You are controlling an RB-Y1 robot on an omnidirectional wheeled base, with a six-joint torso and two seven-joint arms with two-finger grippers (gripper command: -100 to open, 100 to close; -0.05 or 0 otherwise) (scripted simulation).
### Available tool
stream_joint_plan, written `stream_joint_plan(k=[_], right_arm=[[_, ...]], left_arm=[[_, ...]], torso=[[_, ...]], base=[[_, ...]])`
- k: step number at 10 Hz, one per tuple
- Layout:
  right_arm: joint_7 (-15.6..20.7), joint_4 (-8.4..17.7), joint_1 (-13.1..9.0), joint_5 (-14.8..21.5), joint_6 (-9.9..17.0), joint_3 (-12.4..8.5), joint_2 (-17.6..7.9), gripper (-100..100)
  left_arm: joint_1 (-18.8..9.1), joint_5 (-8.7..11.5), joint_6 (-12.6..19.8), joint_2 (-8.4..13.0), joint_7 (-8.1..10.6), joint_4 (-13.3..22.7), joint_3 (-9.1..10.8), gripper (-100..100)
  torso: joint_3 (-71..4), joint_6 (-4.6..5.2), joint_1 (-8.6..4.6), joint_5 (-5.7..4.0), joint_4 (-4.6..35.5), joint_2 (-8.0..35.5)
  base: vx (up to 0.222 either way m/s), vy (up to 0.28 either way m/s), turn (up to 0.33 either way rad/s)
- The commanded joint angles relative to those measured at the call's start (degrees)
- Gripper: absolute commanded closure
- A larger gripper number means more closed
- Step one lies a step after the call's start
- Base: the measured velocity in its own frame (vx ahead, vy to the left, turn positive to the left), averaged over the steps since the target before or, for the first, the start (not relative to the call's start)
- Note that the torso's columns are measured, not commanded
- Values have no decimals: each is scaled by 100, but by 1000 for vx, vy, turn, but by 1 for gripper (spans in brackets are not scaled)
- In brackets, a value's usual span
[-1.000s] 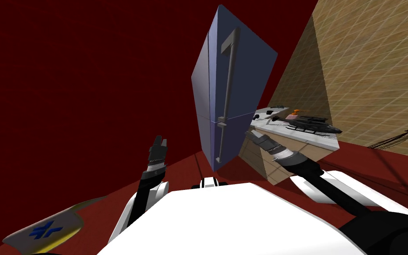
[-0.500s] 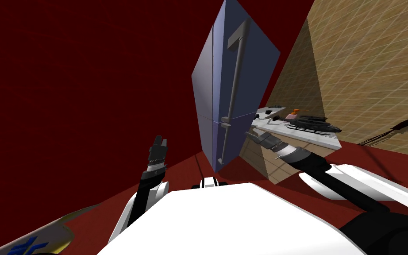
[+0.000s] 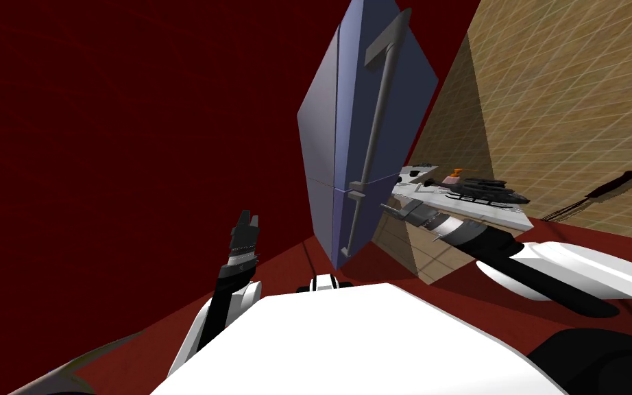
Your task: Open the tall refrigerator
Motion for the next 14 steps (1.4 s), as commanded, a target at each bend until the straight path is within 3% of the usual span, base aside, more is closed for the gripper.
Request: stream_joint_plan(k=[1, 2, 9, 13, 14], right_arm=[[121, 104, 130, 249, 101, -324, -449, -100], [121, 104, 130, 249, 101, -324, -510, -100], [411, 295, 493, 875, 365, -1167, -1762, -100], [507, 331, 619, 1080, 447, -1446, -2171, -100], [483, 337, 664, 1055, 429, -1397, -2099, -100]], left_arm=[[0, 0, 0, 0, 0, 0, 0, 0], [0, 0, 0, 0, 0, 0, 0, 0], [0, 0, 0, 0, 0, 0, 0, 0], [0, 0, 0, 1, 0, 0, 0, 0], [0, 0, 0, 0, 0, 0, 0, 0]], torso=[[1, 2, -5, -2, 1, 1], [-1, 3, 7, 1, 0, -2], [1, -1, 4, 1, 2, 2], [-37, -44, 64, 36, -2, -44], [-43, -53, 82, 45, -2, -50]], base=[[48, 102, -99], [41, 81, -29], [52, 96, -67], [24, 51, -46], [-3, 13, -51]])
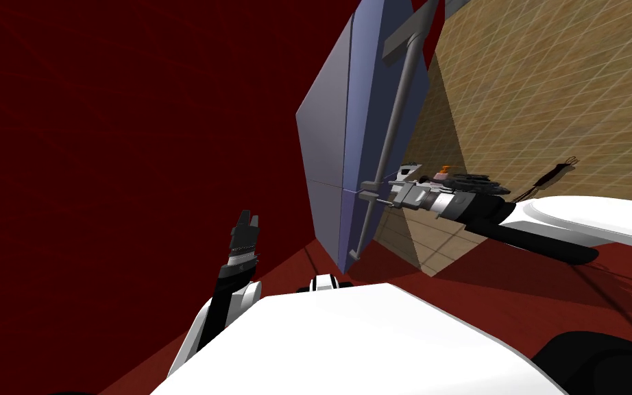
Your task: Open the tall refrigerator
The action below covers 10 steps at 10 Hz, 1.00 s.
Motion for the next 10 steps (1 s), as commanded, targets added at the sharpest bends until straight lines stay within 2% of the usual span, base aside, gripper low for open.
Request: stream_joint_plan(k=[1, 2, 3, 5, 6, 8, 9, 10], right_arm=[[4, 12, 18, 9, 7, -5, 0, -100], [6, 24, 28, 11, 7, 2, 10, 100], [30, -114, 29, -18, -58, 34, 25, 100], [77, -370, -9, -81, -147, 56, 56, 100], [77, -370, -9, -81, -147, 56, 56, 100], [124, -627, -46, -144, -236, 78, 87, 100], [147, -755, -64, -176, -280, 90, 102, 100], [147, -755, -64, -176, -280, 90, 102, 100]], left_arm=[[0, 0, 0, 0, 0, 0, 0, 0], [0, 0, 0, 0, 0, 0, 0, 0], [-1, 0, 0, 0, 0, 0, 0, 0], [-2, 0, 0, 3, 0, 0, 2, 0], [-1, 0, 1, 4, 0, 1, 4, 0], [-1, 0, 1, 3, 0, 1, 2, 0], [-2, 0, 1, 3, 0, 1, 2, 0], [-2, 0, 1, 3, 0, 1, 3, 0]], torso=[[6, 7, -11, -7, -4, 6], [14, 16, -31, -19, -5, 14], [14, 26, -50, -23, 2, 17], [29, 43, -163, -63, 3, 36], [40, 53, -164, -73, 3, 46], [44, 53, -48, -34, 3, 52], [55, 53, -61, -35, 9, 72], [49, 55, -95, -48, 6, 56]], base=[[-13, -12, -40], [-16, -4, -27], [-57, -120, 23], [-93, -368, 130], [-77, -308, 28], [-141, -272, 68], [-147, -363, 93], [-103, -309, 38]])
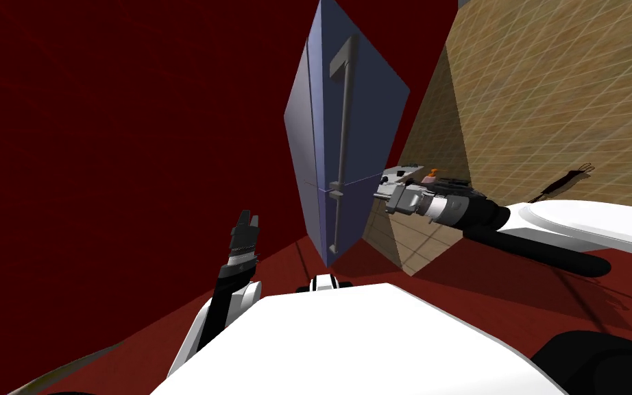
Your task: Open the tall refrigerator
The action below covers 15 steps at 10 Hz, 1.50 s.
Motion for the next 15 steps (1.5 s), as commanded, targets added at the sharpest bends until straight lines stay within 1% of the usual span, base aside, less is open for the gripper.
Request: stream_joint_plan(k=[1, 2, 4, 5, 6, 7, 8, 9, 10, 12, 13, 14, 15], right_arm=[[30, -241, 6, -48, -80, -19, 45, 100], [53, -369, -13, -80, -124, -8, 61, 100], [100, -625, -50, -143, -213, 15, 92, 100], [100, -557, -72, -112, -126, 74, 47, 100], [109, -402, -5, -82, -35, -3, -32, -100], [109, -402, -5, -82, -35, -3, -32, -100], [108, -281, 31, -65, 23, -47, -70, -100], [108, -214, 50, -57, 54, -69, -90, -100], [107, -80, 88, -39, 117, -114, -128, -100], [104, 178, 157, -7, 236, -198, -199, -100], [104, 240, 175, 0, 264, -219, -216, -100], [103, 361, 207, 15, 320, -258, -249, -100], [102, 473, 237, 29, 371, -293, -279, -100]], left_arm=[[1, 0, 0, 0, 0, 0, 0, 0], [1, 0, 0, 0, 0, 0, 0, 0], [0, 0, 0, 0, 0, 0, 0, 0], [0, 0, 0, 0, 0, 0, 1, 0], [1, 0, 0, -2, 0, 0, -1, 0], [3, 0, -1, -4, 0, -1, -3, 0], [3, 0, -1, -5, 0, -2, -5, 0], [3, 0, -2, -6, 0, -3, -5, 0], [3, 0, -2, -5, 0, -2, -4, 0], [3, 0, -1, -5, 0, -2, -4, 0], [3, 0, -1, -5, 0, -2, -4, 0], [3, 0, -1, -5, 0, -2, -4, 0], [3, 0, -1, -5, 0, -2, -4, 0]], torso=[[-14, 0, 11, -1, -8, -21], [-26, -3, 23, 5, -13, -38], [-2, -1, 1, -3, -2, 1], [6, 1, -5, -3, 2, 12], [-11, 0, 64, 13, -6, -20], [-35, -1, 143, 42, -18, -54], [-40, -6, 129, 44, -21, -57], [-34, -4, 68, 23, -18, -48], [-18, -3, 16, 4, -10, -24], [-1, -2, 8, 1, -1, 2], [-2, -1, 7, 1, -1, -1], [-7, -2, -8, -3, -4, -8], [-3, 0, 5, -2, -3, -1]], base=[[-58, -276, 56], [-102, -341, 99], [-163, -365, 96], [-85, -185, 21], [27, 115, -102], [58, 217, -81], [97, 231, -69], [89, 230, -59], [97, 283, -103], [79, 286, -93], [87, 226, -92], [48, 244, -82], [82, 231, -104]])
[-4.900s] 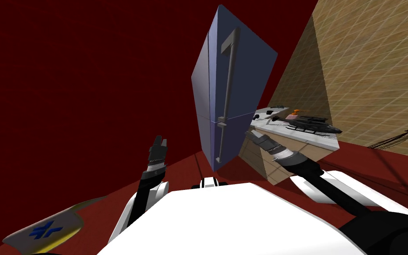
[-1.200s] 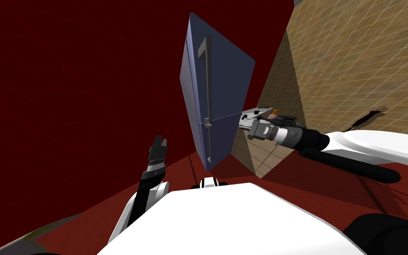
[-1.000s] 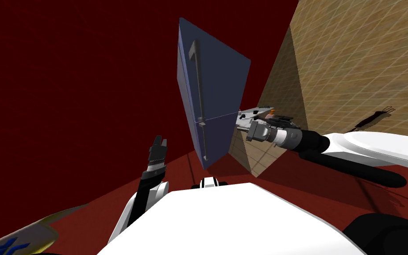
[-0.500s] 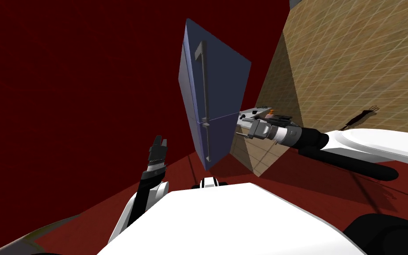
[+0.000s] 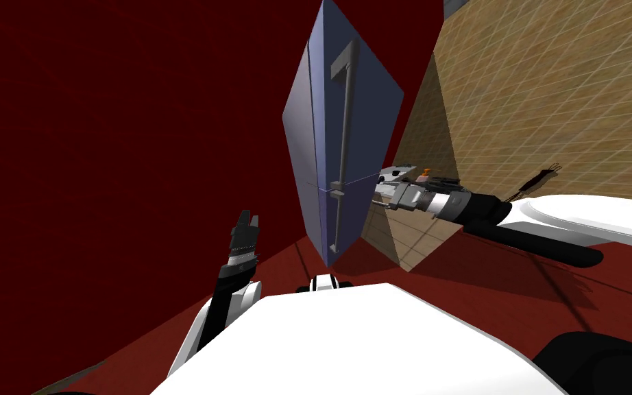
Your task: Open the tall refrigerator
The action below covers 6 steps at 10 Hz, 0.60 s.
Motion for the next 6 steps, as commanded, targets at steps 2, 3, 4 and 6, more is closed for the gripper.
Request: stream_joint_plan(k=[2, 3, 4, 6], right_arm=[[-14, 388, 96, 42, 211, -122, -154, -100], [-15, 490, 125, 55, 258, -156, -184, -100], [-16, 601, 156, 69, 310, -193, -215, -100], [-18, 791, 208, 93, 398, -256, -269, -100]], left_arm=[[0, 0, 0, 0, 0, 0, 0, 0], [0, 0, 0, 0, 0, 0, 0, 0], [0, 0, 0, 0, 0, 0, 0, 0], [0, 0, 0, 0, 0, 0, 0, 0]], torso=[[-13, -2, 6, 4, -6, -20], [-8, -2, 20, 7, -4, -11], [1, -1, 24, 10, 0, 1], [-5, 0, 6, 4, -1, -9]], base=[[87, 243, -73], [42, 289, -83], [36, 273, -96], [65, 257, -94]])
